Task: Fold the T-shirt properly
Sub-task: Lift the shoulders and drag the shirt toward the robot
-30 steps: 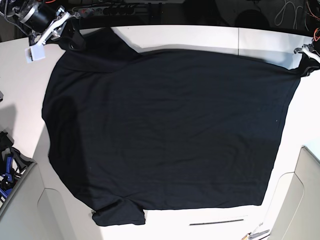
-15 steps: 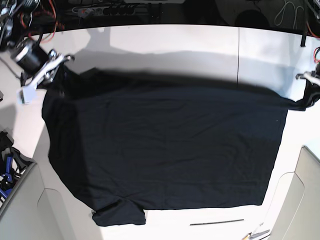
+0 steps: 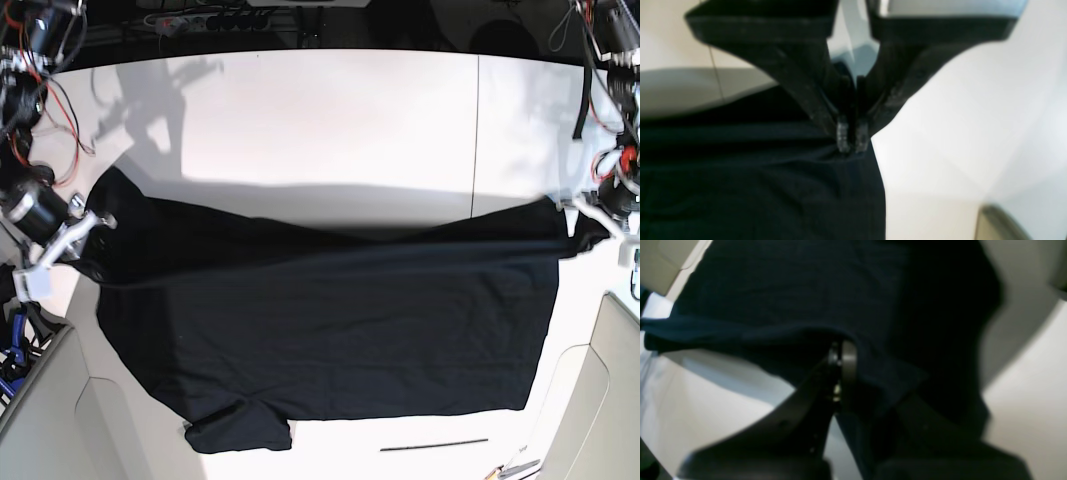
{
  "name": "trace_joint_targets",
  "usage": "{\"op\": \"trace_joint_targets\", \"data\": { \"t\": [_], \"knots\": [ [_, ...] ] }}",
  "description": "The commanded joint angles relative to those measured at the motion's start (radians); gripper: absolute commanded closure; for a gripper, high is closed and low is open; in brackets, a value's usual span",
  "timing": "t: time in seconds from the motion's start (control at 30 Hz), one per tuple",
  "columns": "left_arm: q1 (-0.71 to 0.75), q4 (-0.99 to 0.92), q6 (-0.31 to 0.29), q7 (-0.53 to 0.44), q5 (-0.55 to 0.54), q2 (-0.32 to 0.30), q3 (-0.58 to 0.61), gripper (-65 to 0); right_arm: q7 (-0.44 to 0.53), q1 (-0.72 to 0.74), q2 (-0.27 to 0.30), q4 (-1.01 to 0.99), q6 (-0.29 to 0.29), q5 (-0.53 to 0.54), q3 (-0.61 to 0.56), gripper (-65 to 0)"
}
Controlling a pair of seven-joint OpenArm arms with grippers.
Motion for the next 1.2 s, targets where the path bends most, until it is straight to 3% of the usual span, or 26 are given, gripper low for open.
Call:
{"op": "trace_joint_targets", "data": {
  "t": [0.0, 0.3, 0.5, 0.67, 0.7, 0.77, 0.83, 0.93, 1.17],
  "knots": [
    [-0.029, 0.005, 0.003, -0.03, -0.01, -0.026, -0.003, 0.0, 0.032, 0.045, 0.015, -0.014, 0.0, 0.018, -0.023, 0.0],
    [-0.087, -0.037, 0.003, -0.093, 0.057, -0.026, 0.036, 0.0, 0.116, 0.264, 0.008, -0.273, 0.002, -0.071, -0.235, 0.0],
    [-0.097, -0.087, 0.003, -0.105, 0.053, -0.025, 0.036, 0.0, 0.119, 0.299, 0.002, -0.352, 0.002, -0.109, -0.272, 0.0],
    [-0.097, -0.15, 0.003, -0.119, 0.022, -0.025, 0.036, 0.0, 0.177, 0.298, -0.042, -0.418, -0.005, -0.219, -0.272, 0.0],
    [-0.096, -0.159, 0.003, -0.119, 0.016, -0.025, 0.036, -1.7, 0.183, 0.298, -0.049, -0.433, -0.005, -0.224, -0.271, -4.6],
    [-0.097, -0.174, 0.003, -0.119, 0.015, -0.025, 0.036, -8.0, 0.183, 0.298, -0.062, -0.457, -0.011, -0.224, -0.272, -19.9],
    [-0.097, -0.177, 0.003, -0.114, 0.015, -0.025, 0.036, -13.7, 0.176, 0.298, -0.072, -0.468, -0.013, -0.224, -0.27, -29.3],
    [-0.097, -0.173, 0.003, -0.028, -0.027, -0.028, 0.031, -18.6, 0.148, 0.294, -0.075, -0.459, -0.013, -0.212, -0.266, -30.4],
    [-0.087, -0.172, -0.079, 0.074, -0.176, -0.028, -0.091, -19.0, 0.024, 0.254, -0.075, -0.365, -0.011, -0.131, -0.109, -30.4]
  ]
}}
